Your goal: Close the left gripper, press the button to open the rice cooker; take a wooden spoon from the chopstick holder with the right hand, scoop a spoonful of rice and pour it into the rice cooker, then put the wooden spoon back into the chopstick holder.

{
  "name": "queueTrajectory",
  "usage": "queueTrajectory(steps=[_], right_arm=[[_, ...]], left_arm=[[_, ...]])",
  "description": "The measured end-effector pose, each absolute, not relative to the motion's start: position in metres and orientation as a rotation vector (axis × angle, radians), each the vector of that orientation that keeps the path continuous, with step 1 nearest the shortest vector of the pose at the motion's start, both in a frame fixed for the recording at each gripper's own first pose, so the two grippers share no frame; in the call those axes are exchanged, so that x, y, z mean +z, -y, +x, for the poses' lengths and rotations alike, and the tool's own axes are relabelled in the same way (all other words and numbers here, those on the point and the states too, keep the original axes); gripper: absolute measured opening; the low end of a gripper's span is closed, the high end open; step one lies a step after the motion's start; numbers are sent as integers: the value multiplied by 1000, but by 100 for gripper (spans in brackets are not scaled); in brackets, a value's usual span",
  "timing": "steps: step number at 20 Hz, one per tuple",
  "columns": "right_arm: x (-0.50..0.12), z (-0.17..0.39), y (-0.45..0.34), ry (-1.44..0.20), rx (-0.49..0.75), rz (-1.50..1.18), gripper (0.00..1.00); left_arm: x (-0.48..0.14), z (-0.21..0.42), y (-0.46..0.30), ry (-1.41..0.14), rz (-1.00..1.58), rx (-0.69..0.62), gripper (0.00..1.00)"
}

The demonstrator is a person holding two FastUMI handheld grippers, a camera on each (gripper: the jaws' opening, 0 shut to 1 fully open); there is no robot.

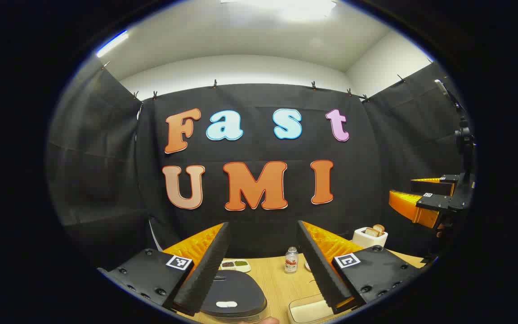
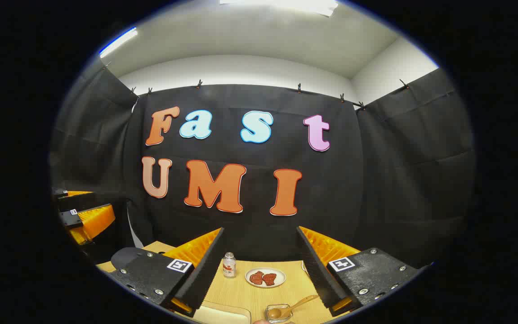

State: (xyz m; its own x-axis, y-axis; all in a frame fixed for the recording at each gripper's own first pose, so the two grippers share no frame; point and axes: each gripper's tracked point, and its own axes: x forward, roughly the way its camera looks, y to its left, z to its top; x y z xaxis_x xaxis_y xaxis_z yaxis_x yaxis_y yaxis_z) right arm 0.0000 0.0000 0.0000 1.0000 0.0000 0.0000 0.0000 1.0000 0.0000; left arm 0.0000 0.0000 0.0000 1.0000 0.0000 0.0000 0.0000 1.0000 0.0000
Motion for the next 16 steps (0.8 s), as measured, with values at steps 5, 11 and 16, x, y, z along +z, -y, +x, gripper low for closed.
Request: queueTrajectory(steps=[5, 11, 16], right_arm=[[-1, 2, 3, 2, 7, 4, 95], [-4, 4, 8, -3, 10, 5, 95], [-8, 7, 11, -7, 22, 22, 95]], left_arm=[[1, 0, 5, 6, 4, 2, 99], [1, -2, 11, 4, 14, 4, 99], [3, -5, 15, 9, 27, 14, 99]])
